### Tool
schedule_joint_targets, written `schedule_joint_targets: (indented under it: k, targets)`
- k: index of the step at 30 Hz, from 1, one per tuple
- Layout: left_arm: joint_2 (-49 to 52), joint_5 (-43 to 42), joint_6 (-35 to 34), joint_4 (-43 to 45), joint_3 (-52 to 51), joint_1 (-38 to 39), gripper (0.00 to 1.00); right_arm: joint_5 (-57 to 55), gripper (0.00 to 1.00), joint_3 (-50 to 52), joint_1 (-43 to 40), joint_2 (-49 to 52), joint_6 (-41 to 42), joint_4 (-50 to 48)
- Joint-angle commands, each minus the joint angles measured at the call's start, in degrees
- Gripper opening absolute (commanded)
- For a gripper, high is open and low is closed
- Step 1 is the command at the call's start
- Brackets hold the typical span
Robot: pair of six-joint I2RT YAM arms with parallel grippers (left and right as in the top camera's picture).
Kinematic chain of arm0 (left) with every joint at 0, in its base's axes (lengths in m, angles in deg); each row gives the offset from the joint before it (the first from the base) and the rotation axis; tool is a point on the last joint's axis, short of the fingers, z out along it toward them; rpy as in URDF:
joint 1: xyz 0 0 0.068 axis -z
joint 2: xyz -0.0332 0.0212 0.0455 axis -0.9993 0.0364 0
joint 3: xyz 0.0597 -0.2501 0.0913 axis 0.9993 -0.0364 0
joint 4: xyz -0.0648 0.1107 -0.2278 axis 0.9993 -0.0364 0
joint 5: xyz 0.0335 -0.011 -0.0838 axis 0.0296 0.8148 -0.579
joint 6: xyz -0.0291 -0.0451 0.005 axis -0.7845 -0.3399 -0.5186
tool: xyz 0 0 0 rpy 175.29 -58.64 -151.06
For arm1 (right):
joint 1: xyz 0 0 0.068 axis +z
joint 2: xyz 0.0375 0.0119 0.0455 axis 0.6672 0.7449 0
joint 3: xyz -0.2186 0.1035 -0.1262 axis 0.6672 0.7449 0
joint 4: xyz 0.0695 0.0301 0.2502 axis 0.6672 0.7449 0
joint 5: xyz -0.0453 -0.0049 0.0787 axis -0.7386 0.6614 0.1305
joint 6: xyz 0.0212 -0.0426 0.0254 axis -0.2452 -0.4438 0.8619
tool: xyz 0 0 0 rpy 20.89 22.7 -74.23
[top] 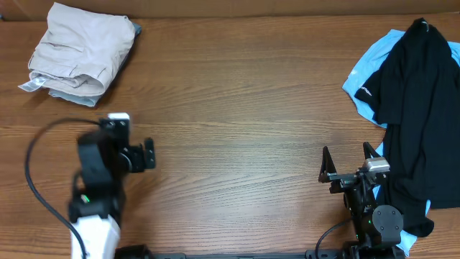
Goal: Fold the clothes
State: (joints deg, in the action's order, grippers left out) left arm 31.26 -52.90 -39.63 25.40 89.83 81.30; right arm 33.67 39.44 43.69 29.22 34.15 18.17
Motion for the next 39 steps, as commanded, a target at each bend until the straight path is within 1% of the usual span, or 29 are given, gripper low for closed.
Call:
schedule_joint_targets:
  k: [1, 4, 6, 9, 13, 16, 27, 33, 39]
  targets:
    - [-6.43, -0.66, 0.59, 8.07, -11.10, 1.88, 1.00, -0.57, 1.00, 0.59, -0.37, -0.52, -0.39, -0.31]
    - [-12.46, -0.61, -1.86, 15.76, -19.61, 2.29, 1.00, -0.57, 1.00, 0.57, -0.37, -0.52, -0.39, -0.31]
    - [-16.15, -0.61, -2.34, 19.78, -23.74, 2.27, 1.00, -0.57, 1.00, 0.57, -0.37, -0.52, -0.39, -0.31]
    - [-22.21, -0.63, -2.36, 23.02, -28.39, 2.25, 1.00, -0.57, 1.00, 0.57, -0.37, -0.52, -0.39, -0.31]
    - [-28.87, -0.74, -2.51, 22.12, -31.52, 2.27, 1.00, -0.57, 1.00, 0.57, -0.37, -0.52, -0.39, -0.31]
    - [-33.11, -0.57, -2.51, 17.38, -31.43, 2.25, 1.00, -0.57, 1.00, 0.57, -0.37, -0.52, -0.39, -0.31]
    - [-43.65, -0.15, -2.29, 17.35, -31.43, 2.25, 1.00, -0.57, 1.00, 0.57, -0.37, -0.52, -0.39, -0.31]
    - [-51.58, -0.13, -2.29, 17.62, -31.43, 2.25, 1.00, -0.57, 1.00, 0.59, -0.37, -0.52, -0.39, -0.31]
    - [-51.28, -0.15, -2.29, 17.40, -31.43, 2.14, 1.00, -0.57, 1.00, 0.57, -0.37, -0.52, -0.39, -0.31]
